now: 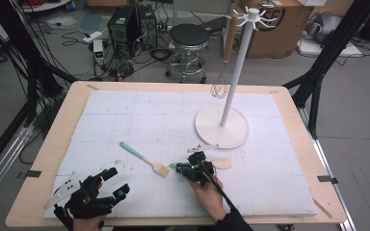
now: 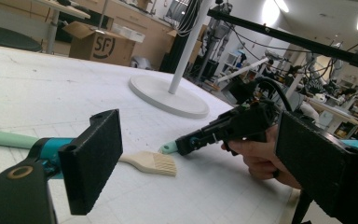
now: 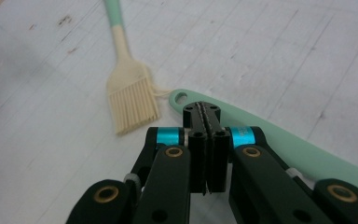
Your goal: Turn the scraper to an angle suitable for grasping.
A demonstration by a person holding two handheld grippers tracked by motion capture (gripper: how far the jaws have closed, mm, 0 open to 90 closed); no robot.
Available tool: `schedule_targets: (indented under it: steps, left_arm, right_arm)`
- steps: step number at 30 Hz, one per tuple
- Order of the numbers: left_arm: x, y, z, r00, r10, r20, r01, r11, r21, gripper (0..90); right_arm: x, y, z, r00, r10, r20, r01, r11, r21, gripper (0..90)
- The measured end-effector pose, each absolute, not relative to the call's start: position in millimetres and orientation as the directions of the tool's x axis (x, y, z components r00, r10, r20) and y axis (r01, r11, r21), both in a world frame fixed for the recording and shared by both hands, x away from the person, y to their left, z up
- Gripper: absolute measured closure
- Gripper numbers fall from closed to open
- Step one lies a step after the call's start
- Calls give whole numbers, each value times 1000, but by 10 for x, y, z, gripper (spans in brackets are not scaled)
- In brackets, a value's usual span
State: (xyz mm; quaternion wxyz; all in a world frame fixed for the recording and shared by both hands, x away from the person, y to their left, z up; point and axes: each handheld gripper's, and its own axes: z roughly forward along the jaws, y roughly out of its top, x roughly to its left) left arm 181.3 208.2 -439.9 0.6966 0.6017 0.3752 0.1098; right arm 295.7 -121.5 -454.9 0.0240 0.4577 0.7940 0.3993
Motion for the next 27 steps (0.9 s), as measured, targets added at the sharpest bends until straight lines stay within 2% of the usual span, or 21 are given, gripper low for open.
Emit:
schedule_targets:
  steps: [15, 27]
  left_arm:
    - [1820, 2068, -4400, 692, 609, -387, 313, 230, 922, 158]
    - [1842, 2006, -4400, 677, 655, -335, 337, 129, 933, 159]
  right_arm:
    - [3254, -1267, -4576, -510, 783, 356, 731, 176, 659, 895]
    - [3364, -1323, -4581, -475, 801, 365, 739, 137, 660, 895]
